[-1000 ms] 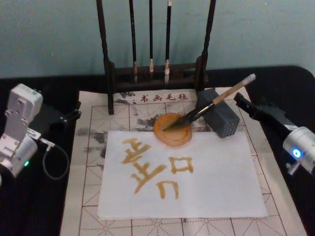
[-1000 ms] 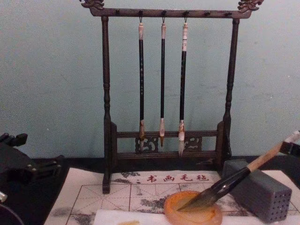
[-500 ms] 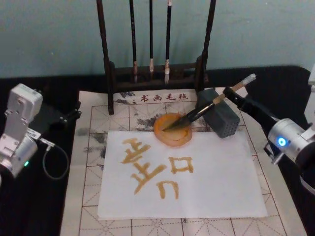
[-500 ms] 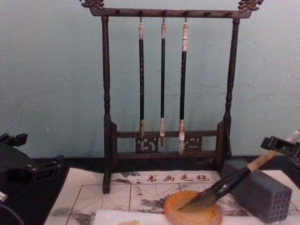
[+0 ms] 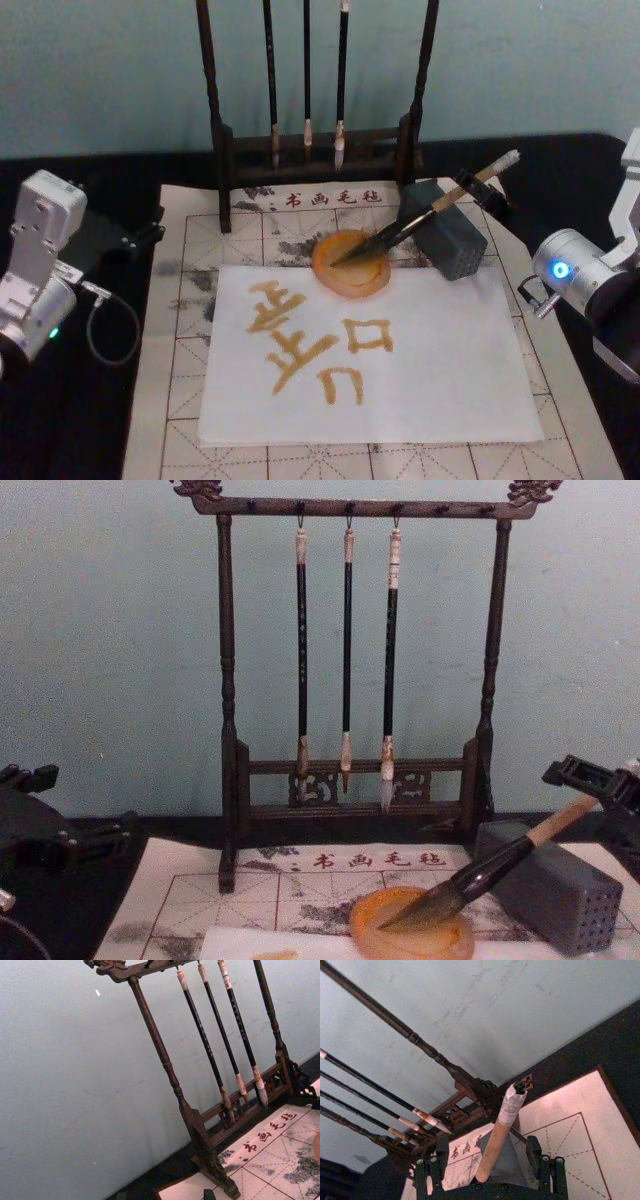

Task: Pick up the brush from the inkstone, write on the paper, then place the brush back to its original position.

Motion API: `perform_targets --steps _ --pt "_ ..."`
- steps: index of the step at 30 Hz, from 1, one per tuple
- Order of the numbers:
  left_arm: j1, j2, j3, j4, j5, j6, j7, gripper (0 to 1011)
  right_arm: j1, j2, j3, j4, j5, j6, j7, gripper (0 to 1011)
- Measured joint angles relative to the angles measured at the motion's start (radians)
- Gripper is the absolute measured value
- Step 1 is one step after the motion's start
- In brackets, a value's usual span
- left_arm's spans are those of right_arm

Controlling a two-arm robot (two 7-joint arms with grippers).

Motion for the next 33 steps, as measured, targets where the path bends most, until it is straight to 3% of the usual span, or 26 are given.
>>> perform_targets --steps 12,33 --pt "0.0 0.0 0.0 0.0 0.0 0.0 0.0 1001 0.01 -0.021 0.017 0.011 0.098 0.016 -0.028 1003" --pt "0.0 0.0 0.0 0.0 0.0 0.0 0.0 1001 0.025 -0.021 -0.009 0.023 0.151 -0.01 -0.06 1003"
